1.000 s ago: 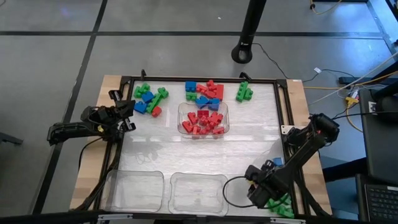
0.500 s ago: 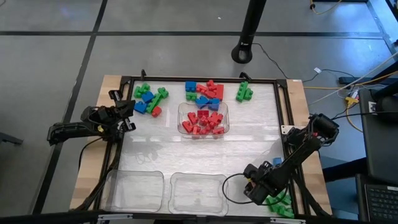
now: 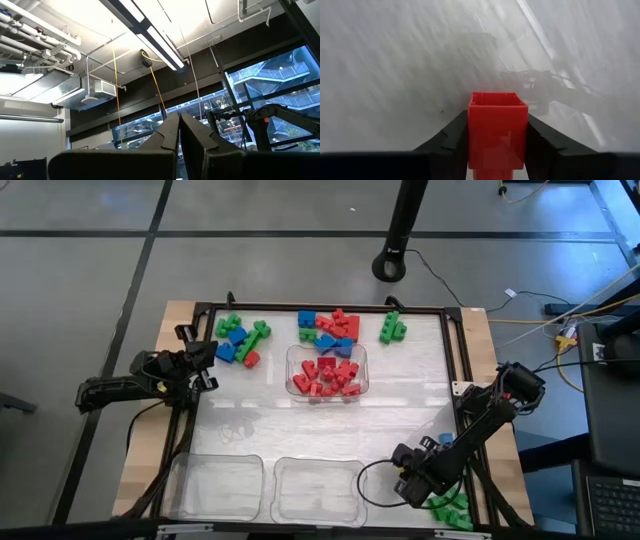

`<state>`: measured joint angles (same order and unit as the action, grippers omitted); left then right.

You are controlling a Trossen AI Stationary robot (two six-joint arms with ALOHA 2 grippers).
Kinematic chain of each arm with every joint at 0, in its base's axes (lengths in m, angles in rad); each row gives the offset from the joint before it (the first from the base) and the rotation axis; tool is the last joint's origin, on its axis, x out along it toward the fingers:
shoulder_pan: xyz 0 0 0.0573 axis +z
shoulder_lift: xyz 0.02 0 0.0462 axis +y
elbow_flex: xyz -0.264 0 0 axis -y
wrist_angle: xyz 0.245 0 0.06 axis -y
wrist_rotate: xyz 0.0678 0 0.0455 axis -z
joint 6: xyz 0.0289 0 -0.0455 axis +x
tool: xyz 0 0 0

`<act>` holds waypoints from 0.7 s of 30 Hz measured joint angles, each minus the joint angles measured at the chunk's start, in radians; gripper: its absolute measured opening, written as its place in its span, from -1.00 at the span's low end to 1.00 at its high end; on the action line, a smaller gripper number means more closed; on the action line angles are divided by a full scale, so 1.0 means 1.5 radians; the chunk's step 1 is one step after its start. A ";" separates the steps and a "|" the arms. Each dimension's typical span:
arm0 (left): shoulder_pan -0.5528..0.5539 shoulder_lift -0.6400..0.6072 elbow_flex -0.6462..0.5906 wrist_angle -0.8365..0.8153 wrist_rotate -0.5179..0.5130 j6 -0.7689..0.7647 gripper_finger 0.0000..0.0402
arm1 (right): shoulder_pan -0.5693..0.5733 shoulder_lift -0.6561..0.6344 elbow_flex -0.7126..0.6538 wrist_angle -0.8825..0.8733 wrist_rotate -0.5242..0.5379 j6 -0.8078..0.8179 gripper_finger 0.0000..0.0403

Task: Sort blocks
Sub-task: Put the red game piece into the top right transparent bin

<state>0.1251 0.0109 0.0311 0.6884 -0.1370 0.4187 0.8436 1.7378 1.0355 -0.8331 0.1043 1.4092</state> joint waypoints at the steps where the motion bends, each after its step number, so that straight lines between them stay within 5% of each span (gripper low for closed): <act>1: 0.000 0.000 0.000 0.000 0.000 0.000 -0.97 | 0.000 0.000 0.009 -0.011 0.000 -0.007 -0.33; 13: 0.000 0.000 0.000 0.000 0.000 -0.002 -0.97 | -0.076 -0.001 0.271 -0.330 0.118 -0.166 -0.33; 21: 0.000 0.000 0.000 0.000 0.000 0.000 -0.97 | -0.247 -0.002 0.354 -0.285 0.210 -0.500 -0.33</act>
<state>0.1250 0.0109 0.0311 0.6888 -0.1371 0.4183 0.4738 1.7344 1.5661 -1.2610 0.4188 0.6596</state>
